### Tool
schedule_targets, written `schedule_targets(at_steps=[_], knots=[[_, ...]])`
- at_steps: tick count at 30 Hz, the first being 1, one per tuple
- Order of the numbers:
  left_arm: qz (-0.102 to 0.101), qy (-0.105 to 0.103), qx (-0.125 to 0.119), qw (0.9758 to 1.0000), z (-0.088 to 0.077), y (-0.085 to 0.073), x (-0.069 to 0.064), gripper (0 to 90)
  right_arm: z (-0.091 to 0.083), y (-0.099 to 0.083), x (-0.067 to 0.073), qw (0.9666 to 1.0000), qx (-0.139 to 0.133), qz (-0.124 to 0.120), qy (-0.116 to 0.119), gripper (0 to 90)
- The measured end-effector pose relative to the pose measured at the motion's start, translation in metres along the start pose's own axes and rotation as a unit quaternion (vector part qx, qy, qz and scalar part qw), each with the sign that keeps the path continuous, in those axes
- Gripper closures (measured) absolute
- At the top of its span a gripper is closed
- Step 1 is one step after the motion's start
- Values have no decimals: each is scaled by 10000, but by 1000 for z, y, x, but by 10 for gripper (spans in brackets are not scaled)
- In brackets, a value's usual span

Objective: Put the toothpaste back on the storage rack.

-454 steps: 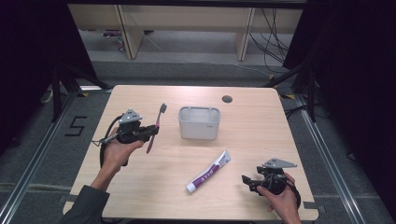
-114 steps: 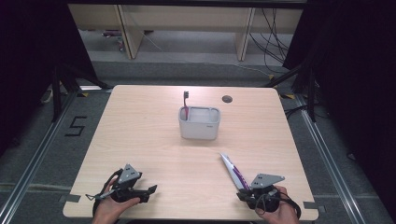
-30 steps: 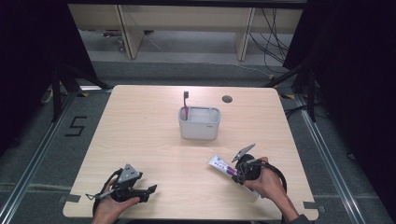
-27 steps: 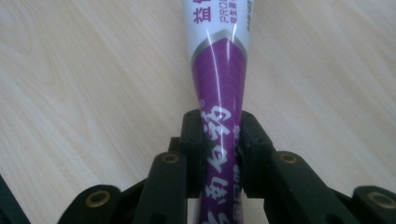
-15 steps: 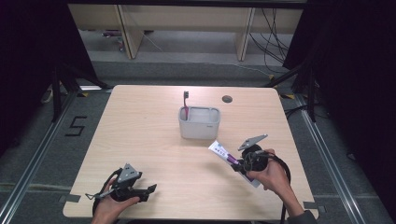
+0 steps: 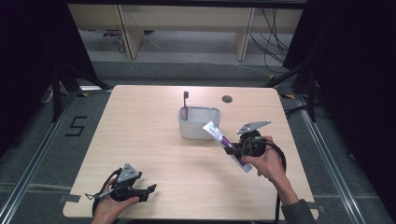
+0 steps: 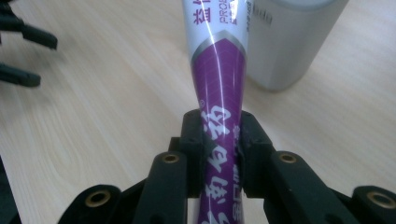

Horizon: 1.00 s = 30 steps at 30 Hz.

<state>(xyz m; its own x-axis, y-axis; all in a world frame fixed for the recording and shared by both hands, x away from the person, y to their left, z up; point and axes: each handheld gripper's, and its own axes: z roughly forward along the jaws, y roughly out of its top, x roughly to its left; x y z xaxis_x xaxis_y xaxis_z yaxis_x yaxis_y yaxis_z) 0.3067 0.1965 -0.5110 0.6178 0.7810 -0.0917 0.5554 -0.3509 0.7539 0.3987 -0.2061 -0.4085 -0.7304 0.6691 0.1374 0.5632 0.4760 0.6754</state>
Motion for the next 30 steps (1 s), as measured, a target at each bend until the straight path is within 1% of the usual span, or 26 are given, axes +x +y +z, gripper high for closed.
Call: schedule_targets(at_steps=[1,3,4,5,6,7,8,9,11,12,13,14,15,16,17,18,20,21,23,24,25,26,27,28,29,30], knots=[[3,-2,3,10000,0,0,0,240,-1,4,-2,9999,-114,-89,35,757],[18,-17,22,10000,0,0,0,240,-4,11,-1,9996,-263,-97,39,757],[20,-19,20,10000,0,0,0,240,-6,15,0,9993,-358,-52,43,757],[19,-18,19,10000,0,0,0,240,-8,19,0,9994,-330,-65,96,757],[17,-20,21,10000,0,0,0,240,-8,21,-1,9991,-397,-83,105,757],[17,-18,22,10000,0,0,0,240,-10,28,0,9988,-462,-39,136,758],[16,-17,22,10000,0,0,0,240,-10,28,0,9988,-462,-39,136,758],[13,-18,16,10000,0,0,0,240,-11,30,-1,9986,-505,-109,99,758],[6,-17,7,10000,0,0,0,241,-11,36,-1,9981,-586,-118,150,759],[9,-18,11,10000,0,0,0,241,-10,38,-1,9975,-676,-105,167,759],[10,-19,18,10000,0,0,0,241,-9,42,-4,9965,-777,-293,109,759],[16,-23,27,10000,0,0,0,240,-8,44,-3,9965,-798,-149,185,759],[23,-26,34,10000,0,0,0,241,-7,50,-5,9958,-876,-84,238,759],[38,-29,48,10000,0,0,0,241,-7,50,-5,9958,-876,-84,238,759],[39,-31,47,10000,0,0,0,241,-5,53,-5,9948,-1002,-52,181,759],[39,-33,43,10000,0,0,0,240,-3,56,-8,9939,-1082,-158,175,759],[35,-35,39,10000,0,0,0,241,0,62,-11,9936,-1118,-66,165,758],[23,-35,28,10000,0,0,0,241,5,68,-14,9917,-1277,-10,156,758],[22,-40,25,10000,0,0,0,241,5,69,-15,9917,-1277,30,158,758],[23,-41,25,10000,0,0,0,241,8,73,-18,9904,-1380,-14,130,758],[34,-44,35,10000,0,0,0,240,11,76,-19,9893,-1452,55,143,758],[39,-48,41,10000,0,0,0,241,13,78,-21,9885,-1511,21,101,758],[48,-48,46,10000,0,0,0,241,15,81,-23,9873,-1579,84,140,758],[49,-50,44,10000,0,0,0,240,18,84,-25,9862,-1650,87,110,758],[31,-65,3,10000,0,0,0,241,20,86,-27,9849,-1726,104,72,758],[32,-66,3,10000,0,0,0,241,24,88,-29,9821,-1878,162,52,757]])
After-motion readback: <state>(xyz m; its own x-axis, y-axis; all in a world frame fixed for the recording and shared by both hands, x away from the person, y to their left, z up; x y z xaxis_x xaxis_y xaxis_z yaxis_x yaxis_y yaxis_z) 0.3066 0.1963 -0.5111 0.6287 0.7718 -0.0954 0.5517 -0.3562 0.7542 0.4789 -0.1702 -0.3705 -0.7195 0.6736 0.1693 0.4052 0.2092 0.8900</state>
